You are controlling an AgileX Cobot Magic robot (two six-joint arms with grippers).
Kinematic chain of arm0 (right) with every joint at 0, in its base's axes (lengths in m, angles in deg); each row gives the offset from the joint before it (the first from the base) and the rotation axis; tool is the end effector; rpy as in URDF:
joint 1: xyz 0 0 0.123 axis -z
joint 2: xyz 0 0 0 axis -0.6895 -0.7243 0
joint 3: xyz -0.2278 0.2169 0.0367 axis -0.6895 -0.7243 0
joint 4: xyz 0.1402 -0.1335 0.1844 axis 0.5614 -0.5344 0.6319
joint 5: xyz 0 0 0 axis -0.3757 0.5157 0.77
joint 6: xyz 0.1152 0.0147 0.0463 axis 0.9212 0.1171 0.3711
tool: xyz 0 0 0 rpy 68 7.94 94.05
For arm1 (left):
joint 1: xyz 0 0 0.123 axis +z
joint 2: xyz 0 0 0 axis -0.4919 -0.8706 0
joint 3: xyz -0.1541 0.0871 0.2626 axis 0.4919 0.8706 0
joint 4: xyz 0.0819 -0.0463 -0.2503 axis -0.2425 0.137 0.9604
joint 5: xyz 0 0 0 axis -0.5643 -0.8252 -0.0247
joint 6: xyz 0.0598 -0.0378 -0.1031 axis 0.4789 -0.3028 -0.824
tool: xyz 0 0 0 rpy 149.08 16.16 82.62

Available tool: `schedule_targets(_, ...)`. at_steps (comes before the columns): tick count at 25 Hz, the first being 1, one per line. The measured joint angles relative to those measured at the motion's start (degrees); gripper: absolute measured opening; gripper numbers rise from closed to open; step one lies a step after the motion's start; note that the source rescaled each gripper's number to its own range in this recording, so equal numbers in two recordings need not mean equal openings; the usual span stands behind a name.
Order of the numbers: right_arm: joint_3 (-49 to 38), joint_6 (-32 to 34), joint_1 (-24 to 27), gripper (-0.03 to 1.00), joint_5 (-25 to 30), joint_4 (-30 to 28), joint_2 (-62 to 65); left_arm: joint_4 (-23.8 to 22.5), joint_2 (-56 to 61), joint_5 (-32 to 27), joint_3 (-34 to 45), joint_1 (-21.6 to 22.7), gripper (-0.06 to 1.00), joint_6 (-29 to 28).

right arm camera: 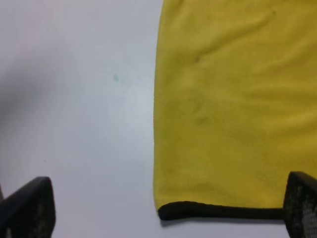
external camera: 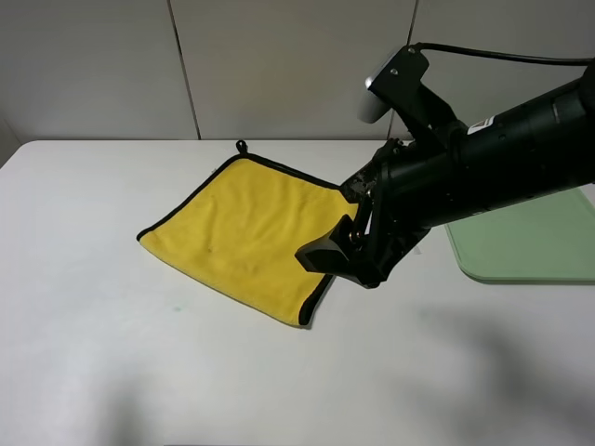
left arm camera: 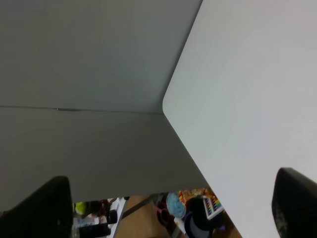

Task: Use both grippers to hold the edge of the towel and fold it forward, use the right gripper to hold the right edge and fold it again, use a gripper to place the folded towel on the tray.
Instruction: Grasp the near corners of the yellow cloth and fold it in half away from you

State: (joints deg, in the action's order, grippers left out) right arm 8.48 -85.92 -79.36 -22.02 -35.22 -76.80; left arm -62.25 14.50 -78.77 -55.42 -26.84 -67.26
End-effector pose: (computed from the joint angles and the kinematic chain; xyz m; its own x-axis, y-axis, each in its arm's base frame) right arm 0.2122 0.2004 0.2403 -0.3751 -0.5730 -0.7287 -0.8558 0.5162 0.0346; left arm 0.1329 -0.0183 0.2893 -0.1643 0.9471 -0.2758 0.3334 0.3164 0.8881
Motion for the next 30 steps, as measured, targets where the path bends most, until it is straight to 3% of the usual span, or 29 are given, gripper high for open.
schedule_targets(3,0.0,0.0,0.0,1.0,-0.4,0.0,0.0,-0.3,-0.7,0.0,0.0,0.0,0.8,-5.2)
schedule_targets(9,0.0,0.0,0.0,1.0,-1.2,-0.2,0.0,-0.5,-0.7,0.5,0.0,0.0,0.8,-26.5)
schedule_targets(17,0.0,0.0,0.0,1.0,-1.8,-0.2,0.0,-0.1,-0.7,-0.9,-0.3,0.0,0.8,-42.0)
schedule_targets(21,0.0,0.0,0.0,1.0,-1.8,-0.2,0.0,-0.1,-0.8,-5.3,-4.3,0.0,0.79,-44.1)
schedule_targets(30,0.0,0.0,0.0,1.0,-3.8,-0.2,0.0,-1.0,-0.9,-5.5,-7.9,0.0,0.73,-42.2)
